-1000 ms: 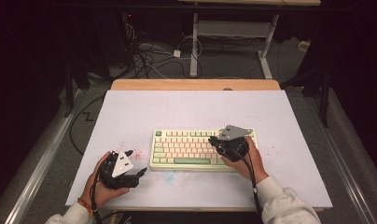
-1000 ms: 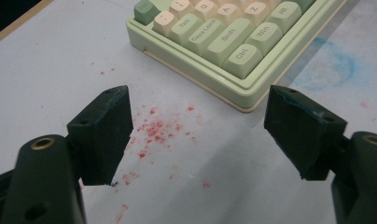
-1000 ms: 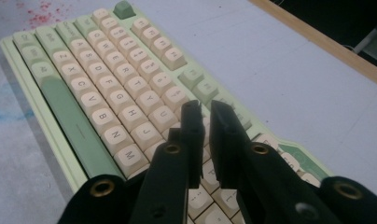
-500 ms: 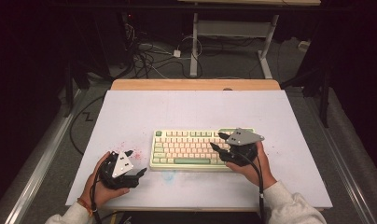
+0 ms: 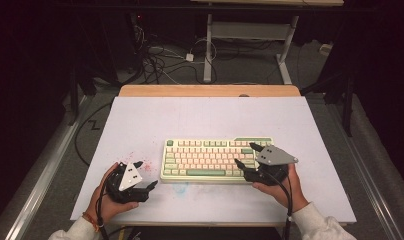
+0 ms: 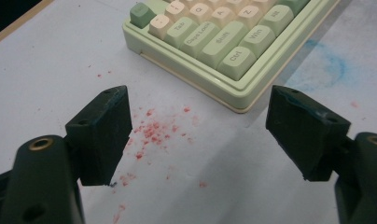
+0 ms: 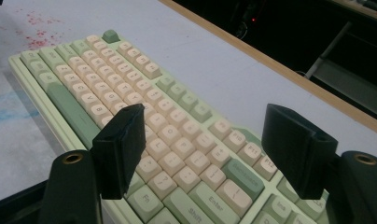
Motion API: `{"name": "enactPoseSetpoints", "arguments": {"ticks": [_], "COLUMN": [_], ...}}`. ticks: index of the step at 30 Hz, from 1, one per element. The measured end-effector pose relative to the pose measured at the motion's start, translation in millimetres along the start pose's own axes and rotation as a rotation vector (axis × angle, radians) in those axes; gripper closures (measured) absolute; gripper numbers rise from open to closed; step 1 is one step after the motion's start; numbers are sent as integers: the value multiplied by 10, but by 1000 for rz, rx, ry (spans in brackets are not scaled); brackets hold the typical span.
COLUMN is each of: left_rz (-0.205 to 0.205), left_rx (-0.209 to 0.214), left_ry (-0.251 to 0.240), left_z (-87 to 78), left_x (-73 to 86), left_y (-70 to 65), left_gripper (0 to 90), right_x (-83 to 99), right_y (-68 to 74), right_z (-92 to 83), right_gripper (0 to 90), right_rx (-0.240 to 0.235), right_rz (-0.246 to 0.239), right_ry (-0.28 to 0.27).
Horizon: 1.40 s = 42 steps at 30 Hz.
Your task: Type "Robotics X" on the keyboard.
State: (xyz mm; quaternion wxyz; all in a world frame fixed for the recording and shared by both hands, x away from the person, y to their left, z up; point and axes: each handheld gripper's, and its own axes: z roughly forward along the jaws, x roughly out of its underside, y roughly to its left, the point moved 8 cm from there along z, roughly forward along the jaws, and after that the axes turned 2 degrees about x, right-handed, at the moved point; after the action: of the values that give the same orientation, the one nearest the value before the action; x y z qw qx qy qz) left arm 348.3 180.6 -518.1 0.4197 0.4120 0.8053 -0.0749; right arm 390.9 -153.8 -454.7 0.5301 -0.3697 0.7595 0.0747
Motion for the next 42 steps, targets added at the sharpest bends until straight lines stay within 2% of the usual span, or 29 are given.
{"name": "enactPoseSetpoints", "arguments": {"ticks": [3, 10, 14, 16, 20, 22, 23, 29, 31, 34, 37, 42], "left_rz": [-1, -21, -42, -67, -70, -71, -72, -67, -70, -53, -38, -10], "left_rx": [2, 12, 36, 52, 59, 67, 74, 124, 144, 148, 169, 201], "left_ry": [-6, -18, -37, -36, -35, -37, -39, -36, -25, -4, -1, -11], "left_z": [-8, -26, -41, -48, -49, -55, -59, -73, -57, -13, 39, 124], "left_x": [-8, -29, -59, -65, -77, -94, -100, -151, -172, -226, -325, -530], "left_y": [-2, -1, -1, -9, -13, -15, -19, -36, -48, -69, -106, -169], "left_gripper": [212, 216, 267, 287, 339, 426, 426, 675, 742, 827, 877, 880], "right_x": [71, 184, 267, 318, 399, 465, 465, 564, 586, 613, 631, 643], "right_y": [-39, -83, -112, -115, -122, -134, -134, -128, -126, -129, -126, -89], "right_z": [-76, -182, -257, -294, -363, -418, -418, -492, -511, -516, -505, -471], "right_gripper": [281, 258, 259, 257, 257, 257, 257, 257, 257, 256, 256, 256], "right_rx": [25, 47, 69, 71, 85, 88, 88, 93, 96, 98, 103, 92], "right_rz": [7, 18, 18, 20, 25, 31, 31, 46, 53, 50, 49, 37], "right_ry": [-4, -3, -6, -4, 4, 9, 9, 22, 25, 30, 42, 52]}}
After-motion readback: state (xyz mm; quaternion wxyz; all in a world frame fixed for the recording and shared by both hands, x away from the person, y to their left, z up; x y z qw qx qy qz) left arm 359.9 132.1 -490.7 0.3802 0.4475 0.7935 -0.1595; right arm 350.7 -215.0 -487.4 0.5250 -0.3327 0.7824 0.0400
